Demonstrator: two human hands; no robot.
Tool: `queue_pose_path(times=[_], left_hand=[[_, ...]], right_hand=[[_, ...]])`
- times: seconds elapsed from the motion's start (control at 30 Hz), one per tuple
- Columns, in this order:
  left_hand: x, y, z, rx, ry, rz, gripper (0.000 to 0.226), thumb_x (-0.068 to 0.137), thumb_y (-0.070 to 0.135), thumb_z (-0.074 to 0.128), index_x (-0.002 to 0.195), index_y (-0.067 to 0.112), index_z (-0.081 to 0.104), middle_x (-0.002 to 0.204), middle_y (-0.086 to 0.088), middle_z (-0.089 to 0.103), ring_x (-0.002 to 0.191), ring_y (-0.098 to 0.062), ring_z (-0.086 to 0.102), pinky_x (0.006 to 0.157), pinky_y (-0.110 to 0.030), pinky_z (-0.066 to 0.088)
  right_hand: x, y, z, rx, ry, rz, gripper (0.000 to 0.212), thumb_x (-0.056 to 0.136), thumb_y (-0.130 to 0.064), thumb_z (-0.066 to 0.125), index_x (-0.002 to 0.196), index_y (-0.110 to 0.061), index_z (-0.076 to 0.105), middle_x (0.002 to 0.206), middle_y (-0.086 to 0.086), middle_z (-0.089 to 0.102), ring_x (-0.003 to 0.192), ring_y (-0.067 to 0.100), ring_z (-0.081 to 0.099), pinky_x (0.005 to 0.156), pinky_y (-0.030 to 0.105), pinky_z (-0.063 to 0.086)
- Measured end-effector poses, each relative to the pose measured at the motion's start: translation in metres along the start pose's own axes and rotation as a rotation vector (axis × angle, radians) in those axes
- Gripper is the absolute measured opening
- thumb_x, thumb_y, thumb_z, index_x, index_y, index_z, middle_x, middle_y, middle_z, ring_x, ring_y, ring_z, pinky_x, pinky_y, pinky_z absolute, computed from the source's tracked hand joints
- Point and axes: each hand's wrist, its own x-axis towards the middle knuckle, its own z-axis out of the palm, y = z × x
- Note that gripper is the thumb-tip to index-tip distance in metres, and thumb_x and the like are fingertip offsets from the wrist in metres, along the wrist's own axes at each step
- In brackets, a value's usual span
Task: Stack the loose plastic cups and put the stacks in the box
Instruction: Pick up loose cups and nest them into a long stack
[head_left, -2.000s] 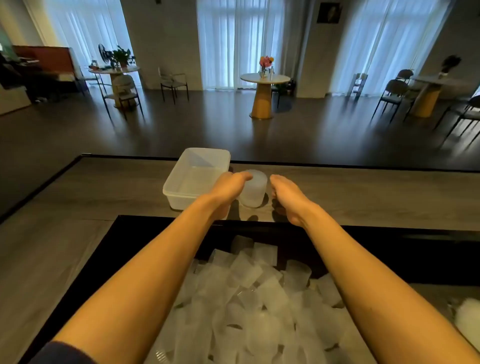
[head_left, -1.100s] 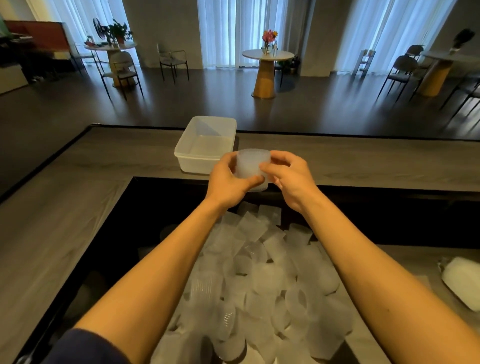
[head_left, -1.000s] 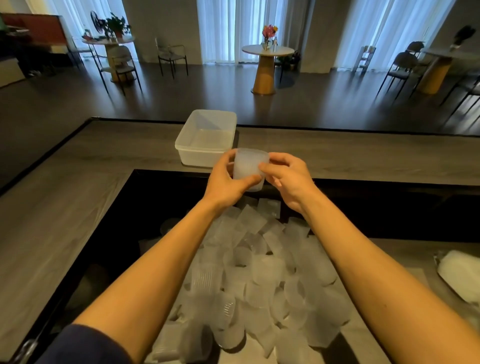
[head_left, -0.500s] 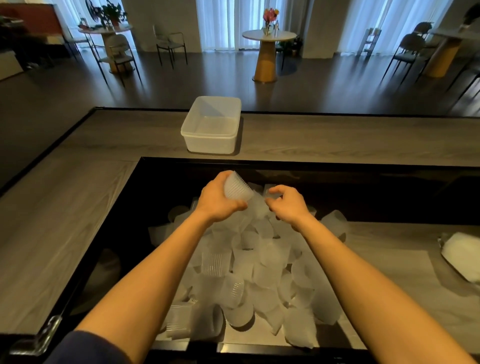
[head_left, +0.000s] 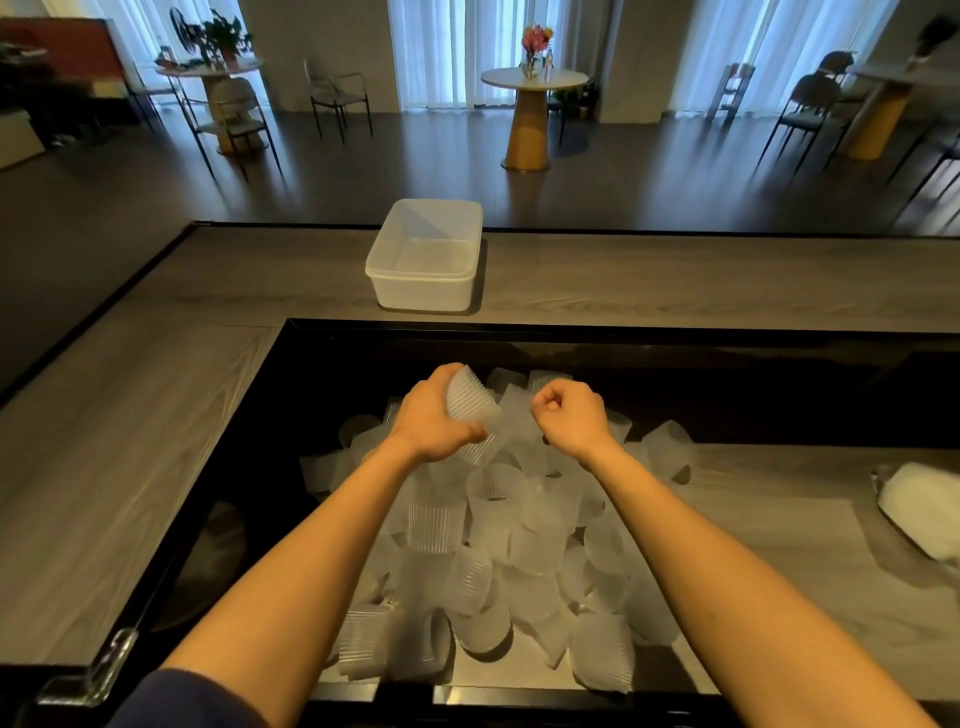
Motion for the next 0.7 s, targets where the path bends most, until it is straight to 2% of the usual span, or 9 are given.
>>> queue_pose_path(times=[0.2, 0.3, 0.43, 0.57, 0.7], left_hand=[[0.001, 0.006, -0.003, -0.01, -0.015, 0.02, 0.094, 0.067, 0.029, 0.089, 0.146, 0.029, 0.037, 0.128, 0.0, 0.051, 0.113, -0.02, 0.052, 0.088, -0.036, 0.049], [0.0, 0.009, -0.004, -0.013, -0.014, 0.055, 0.091, 0.067, 0.027, 0.089, 0.143, 0.028, 0.039, 0.122, 0.004, 0.051, 0.111, -0.017, 0.052, 0.085, -0.033, 0.048], [-0.002, 0.01, -0.006, 0.011, -0.012, 0.053, 0.094, 0.064, 0.029, 0.089, 0.144, 0.029, 0.039, 0.124, 0.0, 0.051, 0.112, -0.02, 0.053, 0.09, -0.038, 0.053], [-0.006, 0.01, -0.01, 0.003, -0.025, 0.056, 0.094, 0.063, 0.029, 0.089, 0.143, 0.03, 0.039, 0.125, 0.001, 0.052, 0.113, -0.02, 0.053, 0.093, -0.042, 0.054], [-0.008, 0.015, -0.012, -0.033, 0.004, 0.074, 0.094, 0.064, 0.028, 0.089, 0.144, 0.027, 0.039, 0.124, 0.002, 0.053, 0.111, -0.019, 0.054, 0.092, -0.041, 0.055]], right_hand=[[-0.011, -0.028, -0.022, 0.142, 0.102, -0.149, 0.011, 0.097, -0.013, 0.061, 0.091, -0.016, 0.068, 0.077, -0.001, 0.064, 0.071, 0.009, 0.059, 0.066, 0.024, 0.049], [-0.016, -0.037, -0.029, 0.235, -0.019, -0.157, 0.01, 0.099, -0.014, 0.058, 0.094, -0.015, 0.067, 0.087, 0.007, 0.066, 0.073, 0.013, 0.059, 0.068, 0.029, 0.053], [-0.023, -0.042, -0.029, 0.251, -0.175, -0.166, 0.011, 0.102, -0.015, 0.056, 0.096, -0.014, 0.065, 0.099, 0.015, 0.067, 0.072, 0.017, 0.058, 0.067, 0.03, 0.053], [-0.029, -0.049, -0.026, 0.238, -0.232, -0.194, 0.013, 0.103, -0.017, 0.053, 0.098, -0.008, 0.062, 0.092, 0.011, 0.063, 0.073, 0.017, 0.055, 0.07, 0.032, 0.05], [-0.033, -0.056, -0.018, 0.226, -0.301, -0.218, 0.013, 0.104, -0.017, 0.052, 0.101, -0.008, 0.062, 0.088, 0.007, 0.06, 0.073, 0.016, 0.054, 0.07, 0.032, 0.049]])
